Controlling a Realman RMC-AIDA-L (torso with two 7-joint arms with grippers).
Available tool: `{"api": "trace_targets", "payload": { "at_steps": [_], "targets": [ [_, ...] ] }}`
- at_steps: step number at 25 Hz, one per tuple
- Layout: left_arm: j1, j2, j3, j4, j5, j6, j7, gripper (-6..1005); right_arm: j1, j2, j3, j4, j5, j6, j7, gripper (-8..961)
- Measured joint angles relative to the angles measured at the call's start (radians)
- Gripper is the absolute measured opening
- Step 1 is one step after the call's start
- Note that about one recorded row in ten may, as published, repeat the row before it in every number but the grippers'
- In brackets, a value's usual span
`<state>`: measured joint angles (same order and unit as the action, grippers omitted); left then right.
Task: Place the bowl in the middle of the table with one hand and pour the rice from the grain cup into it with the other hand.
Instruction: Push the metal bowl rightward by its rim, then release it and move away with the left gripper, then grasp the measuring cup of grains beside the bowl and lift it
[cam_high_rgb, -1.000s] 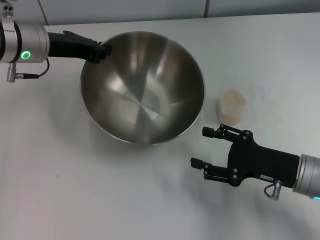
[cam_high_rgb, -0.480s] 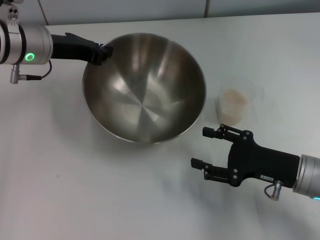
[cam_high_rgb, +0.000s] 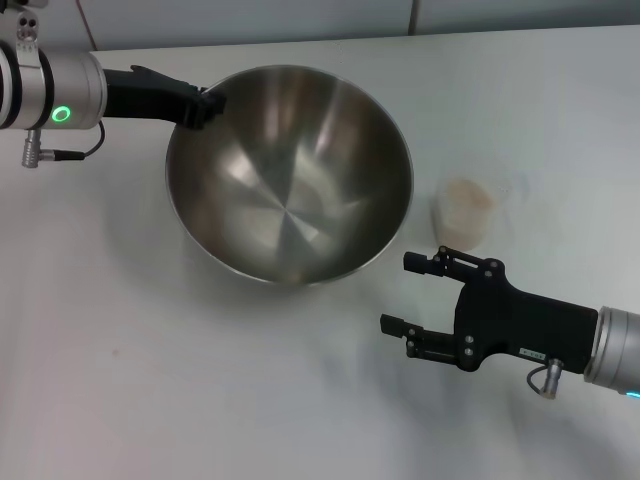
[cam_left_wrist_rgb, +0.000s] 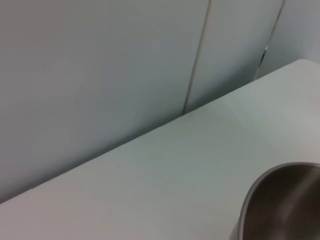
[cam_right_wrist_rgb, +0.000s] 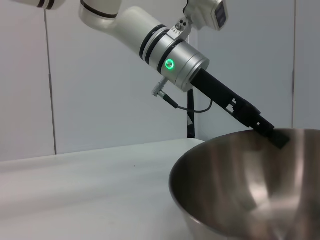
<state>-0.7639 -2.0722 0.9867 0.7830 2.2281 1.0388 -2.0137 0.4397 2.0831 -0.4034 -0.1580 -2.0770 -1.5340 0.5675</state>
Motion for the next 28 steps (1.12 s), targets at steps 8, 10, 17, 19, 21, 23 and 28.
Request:
{"api": "trace_targets", "payload": {
  "at_steps": [8,10,17,19,21,23,28],
  "targets": [
    [0.001,0.0,0.0,-0.018,-0.003,-0.045,-0.009,165,0.002,0.0,0.002,0.0,0.007,0.0,0.0,761],
    [0.002,0.0,0.0,-0.018,-0.003,-0.045,-0.007,260,0.002,0.0,0.002,0.0,0.007,0.0,0.0,761],
    [0.003,0.0,0.0,-0.019,-0.003,-0.045,-0.009,319,0.002,0.0,0.002,0.0,0.008,0.0,0.0,761],
    [0.005,0.0,0.0,-0.019,-0.003,-0.045,-0.01,336,0.002,0.0,0.002,0.0,0.008,0.0,0.0,761],
    [0.007,0.0,-0.003,-0.016,-0.01,-0.044,-0.01,353,0.001,0.0,0.002,0.0,0.008,0.0,0.0,761],
    [0.018,0.001,-0.007,-0.007,-0.053,-0.038,-0.007,364,-0.001,0.0,0.001,0.0,0.008,0.0,0.0,762],
    [0.114,0.007,-0.011,0.065,-0.349,0.022,0.096,372,-0.002,0.0,0.001,0.0,0.008,0.001,0.0,762]
  ]
}}
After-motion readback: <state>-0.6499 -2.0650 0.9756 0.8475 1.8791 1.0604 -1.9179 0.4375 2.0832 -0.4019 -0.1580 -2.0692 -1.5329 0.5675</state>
